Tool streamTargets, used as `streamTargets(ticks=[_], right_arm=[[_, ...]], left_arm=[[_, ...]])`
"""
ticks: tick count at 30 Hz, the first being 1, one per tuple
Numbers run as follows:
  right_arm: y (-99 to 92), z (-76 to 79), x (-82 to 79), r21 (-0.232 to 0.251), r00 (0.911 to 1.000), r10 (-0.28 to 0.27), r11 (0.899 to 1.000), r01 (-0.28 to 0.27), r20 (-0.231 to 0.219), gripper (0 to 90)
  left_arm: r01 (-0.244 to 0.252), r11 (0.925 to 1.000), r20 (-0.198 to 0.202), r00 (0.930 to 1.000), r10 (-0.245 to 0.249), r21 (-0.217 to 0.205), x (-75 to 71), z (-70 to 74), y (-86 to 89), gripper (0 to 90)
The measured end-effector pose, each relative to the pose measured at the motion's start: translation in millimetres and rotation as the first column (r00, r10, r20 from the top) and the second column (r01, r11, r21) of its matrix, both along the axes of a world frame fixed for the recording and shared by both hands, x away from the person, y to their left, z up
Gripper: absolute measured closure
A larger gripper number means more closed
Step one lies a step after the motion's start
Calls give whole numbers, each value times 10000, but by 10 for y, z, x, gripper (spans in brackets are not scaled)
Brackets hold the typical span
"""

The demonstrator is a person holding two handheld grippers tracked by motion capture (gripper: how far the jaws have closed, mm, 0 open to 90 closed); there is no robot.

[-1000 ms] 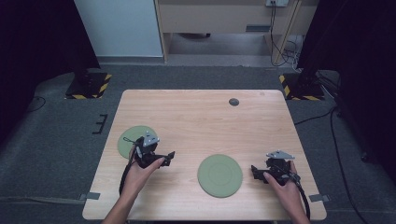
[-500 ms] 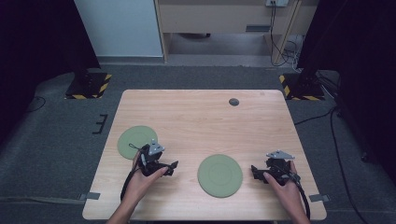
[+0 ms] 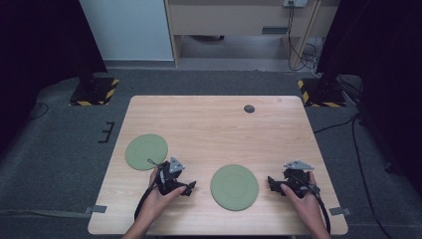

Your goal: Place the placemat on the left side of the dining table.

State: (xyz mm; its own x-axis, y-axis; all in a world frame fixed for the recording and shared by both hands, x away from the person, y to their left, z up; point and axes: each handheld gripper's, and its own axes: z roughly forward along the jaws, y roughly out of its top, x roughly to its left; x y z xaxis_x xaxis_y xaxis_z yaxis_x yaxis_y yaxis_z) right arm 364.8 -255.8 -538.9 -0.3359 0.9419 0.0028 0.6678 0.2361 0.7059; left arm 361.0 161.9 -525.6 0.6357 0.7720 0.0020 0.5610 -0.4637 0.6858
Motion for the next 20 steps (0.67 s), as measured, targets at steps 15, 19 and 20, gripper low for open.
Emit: streamTargets(ticks=[15, 19, 20], right_arm=[[-1, 0, -6, -32, 10000, 17, 10000, -17, 11, 7], [3, -1, -12, -21, 10000, 32, 10000, -32, 25, 7], [4, -1, -13, -27, 10000, 44, 10000, -44, 25, 8]], left_arm=[[-243, 9996, 97, 9997, 244, -169, -8, -111, -38, 0], [-268, 9995, 95, 9996, 270, -170, -9, -111, -39, 0], [-268, 9995, 95, 9996, 270, -170, -9, -111, -39, 0]])
